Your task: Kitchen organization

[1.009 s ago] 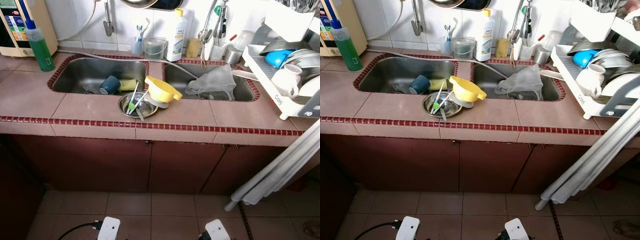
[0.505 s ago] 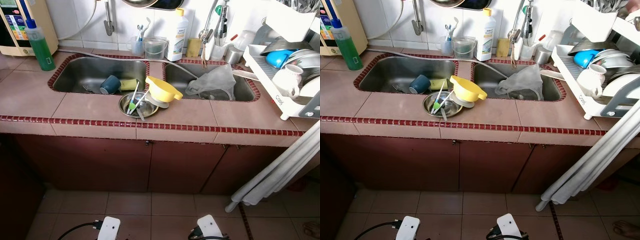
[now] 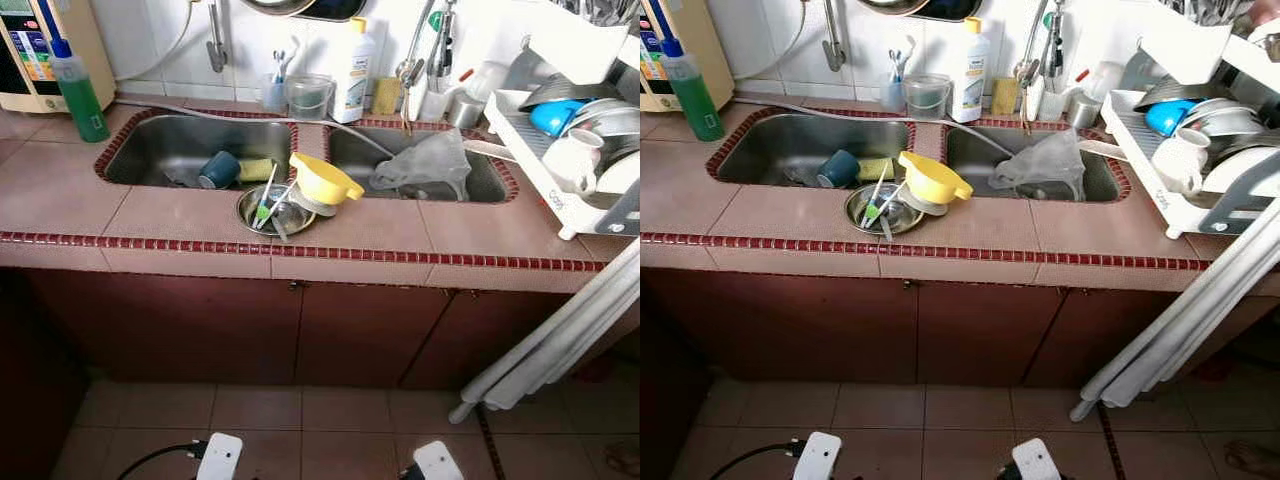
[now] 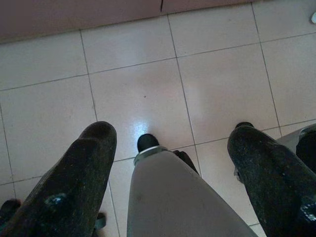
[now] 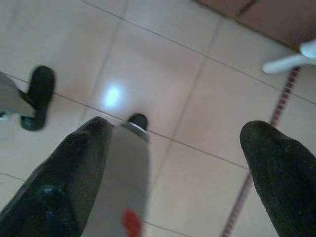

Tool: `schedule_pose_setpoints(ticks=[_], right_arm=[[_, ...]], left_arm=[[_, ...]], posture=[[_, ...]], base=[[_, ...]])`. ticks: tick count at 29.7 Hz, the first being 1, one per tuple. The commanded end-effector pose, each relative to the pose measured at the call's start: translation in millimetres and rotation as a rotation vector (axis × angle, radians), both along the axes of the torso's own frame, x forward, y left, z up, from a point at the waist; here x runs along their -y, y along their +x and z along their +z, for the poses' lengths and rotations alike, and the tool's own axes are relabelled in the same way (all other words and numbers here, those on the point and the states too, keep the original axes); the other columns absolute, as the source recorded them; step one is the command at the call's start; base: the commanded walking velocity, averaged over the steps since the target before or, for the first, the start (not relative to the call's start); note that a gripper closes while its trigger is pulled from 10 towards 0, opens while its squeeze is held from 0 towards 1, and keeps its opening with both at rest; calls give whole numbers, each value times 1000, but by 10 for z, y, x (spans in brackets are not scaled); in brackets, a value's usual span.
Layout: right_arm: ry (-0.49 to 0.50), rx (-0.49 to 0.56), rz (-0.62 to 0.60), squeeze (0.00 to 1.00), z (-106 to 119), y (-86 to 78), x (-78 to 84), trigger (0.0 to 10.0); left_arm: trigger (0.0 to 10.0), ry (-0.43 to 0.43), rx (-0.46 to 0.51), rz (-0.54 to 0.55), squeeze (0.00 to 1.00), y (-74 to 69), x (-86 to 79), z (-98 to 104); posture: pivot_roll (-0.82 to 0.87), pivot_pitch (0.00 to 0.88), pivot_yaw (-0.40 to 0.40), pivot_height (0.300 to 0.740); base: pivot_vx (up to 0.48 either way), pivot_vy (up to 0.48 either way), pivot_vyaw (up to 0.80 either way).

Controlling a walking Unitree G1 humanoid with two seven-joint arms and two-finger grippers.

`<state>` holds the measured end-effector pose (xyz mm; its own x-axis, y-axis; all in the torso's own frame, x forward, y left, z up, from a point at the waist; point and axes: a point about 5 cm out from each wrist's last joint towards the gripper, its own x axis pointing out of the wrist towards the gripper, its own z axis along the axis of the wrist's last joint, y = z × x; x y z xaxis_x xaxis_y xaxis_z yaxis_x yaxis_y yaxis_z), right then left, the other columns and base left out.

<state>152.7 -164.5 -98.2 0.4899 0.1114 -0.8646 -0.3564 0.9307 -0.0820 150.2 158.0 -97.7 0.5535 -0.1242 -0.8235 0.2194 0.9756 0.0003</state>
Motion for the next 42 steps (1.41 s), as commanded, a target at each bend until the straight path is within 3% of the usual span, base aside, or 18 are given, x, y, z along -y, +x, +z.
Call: schedule_pose_setpoints(ticks=[1, 13, 21, 25, 28, 30, 36, 42], right_arm=[[-17, 6, -8, 0, 13, 36, 20, 10000], [-11, 7, -2, 0, 10, 44, -50, 10000], [-36, -11, -16, 0, -9, -77, 199, 10000], [-40, -14, -17, 0, -9, -95, 239, 10000], [-38, -13, -15, 0, -10, -94, 227, 10000], [-26, -6, -6, 0, -9, -47, 105, 10000], [-11, 4, 4, 0, 4, 26, -45, 10000], [-11, 8, 3, 0, 14, 53, -52, 10000]], left_arm=[[10000, -2, -5, -1, 0, -18, 6, -7], [10000, -1, -11, -1, 0, -38, -6, -14], [10000, -3, -11, -2, 0, -42, 12, -16], [10000, -7, -7, -4, 0, -37, 36, -15], [10000, -8, -3, -4, 0, -30, 39, -11], [10000, -10, 2, -5, 0, -19, 36, -6], [10000, -10, 6, -6, 0, -9, 31, -1], [10000, -9, 6, -7, 0, -5, 24, 0]], posture=[[68, 0, -63, 740], [67, 0, -63, 740], [69, 0, -65, 740], [70, 0, -65, 740], [71, 0, -66, 740], [71, 0, -65, 740], [71, 0, -66, 740], [72, 0, -66, 740]], base=[[0, 0, 0], [0, 0, 0], [0, 0, 0], [0, 0, 0], [0, 0, 0], [0, 0, 0], [0, 0, 0], [0, 0, 0]])
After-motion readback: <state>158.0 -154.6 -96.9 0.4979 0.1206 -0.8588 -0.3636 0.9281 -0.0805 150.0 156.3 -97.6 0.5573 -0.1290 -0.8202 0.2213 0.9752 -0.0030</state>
